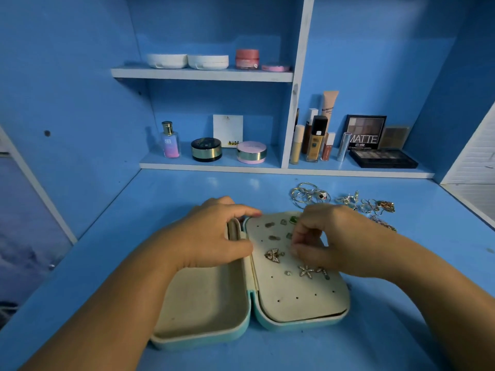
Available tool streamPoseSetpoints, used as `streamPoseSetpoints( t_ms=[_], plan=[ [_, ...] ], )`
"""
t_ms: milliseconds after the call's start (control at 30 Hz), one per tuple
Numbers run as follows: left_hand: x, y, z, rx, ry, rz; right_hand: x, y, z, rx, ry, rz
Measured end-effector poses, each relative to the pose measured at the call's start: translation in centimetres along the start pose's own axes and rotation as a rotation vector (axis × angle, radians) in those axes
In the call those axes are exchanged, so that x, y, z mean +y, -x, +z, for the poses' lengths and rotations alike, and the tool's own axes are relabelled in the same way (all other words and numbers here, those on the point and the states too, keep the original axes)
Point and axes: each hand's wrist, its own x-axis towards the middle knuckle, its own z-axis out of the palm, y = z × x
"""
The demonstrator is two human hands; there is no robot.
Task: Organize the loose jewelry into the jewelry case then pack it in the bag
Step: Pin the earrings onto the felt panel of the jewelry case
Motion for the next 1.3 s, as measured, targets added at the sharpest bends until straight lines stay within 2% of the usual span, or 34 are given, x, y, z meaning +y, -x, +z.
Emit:
streamPoseSetpoints(
  t_ms=[67, 167, 300, 467, 600, 833, 1167, 1233, 1300],
  plan=[
    [0.4, 0.5, -0.3, 0.042, -0.052, 0.049, 0.7, 0.1, -0.6, 0.098, -0.103, 0.054],
    [1.3, 1.2, -0.4, 0.103, -0.052, 0.173, 2.9, 0.1, -1.5, 0.218, -0.059, 0.154],
    [2.5, 1.4, 0.7, 0.073, -0.112, 0.267, 4.3, -0.2, -0.7, 0.167, -0.002, 0.278],
    [3.0, 1.0, 2.0, 0.068, -0.208, 0.339, 3.0, -1.1, 0.4, 0.117, -0.065, 0.282],
    [3.2, 0.6, 2.5, 0.147, -0.203, 0.384, 2.5, -1.2, 0.5, 0.123, -0.160, 0.323],
    [3.4, -0.1, 3.4, 0.256, -0.181, 0.482, 2.1, -1.4, 0.7, 0.157, -0.163, 0.343],
    [4.2, -0.3, 3.7, 0.350, -0.449, 0.639, 2.3, -1.4, 0.8, 0.162, -0.262, 0.366],
    [4.1, -0.1, 3.3, 0.293, -0.344, 0.619, 2.4, -1.4, 0.8, 0.167, -0.290, 0.375],
    [4.0, 0.4, 2.4, 0.151, -0.108, 0.510, 2.4, -1.3, 0.8, 0.168, -0.305, 0.380]
  ],
)
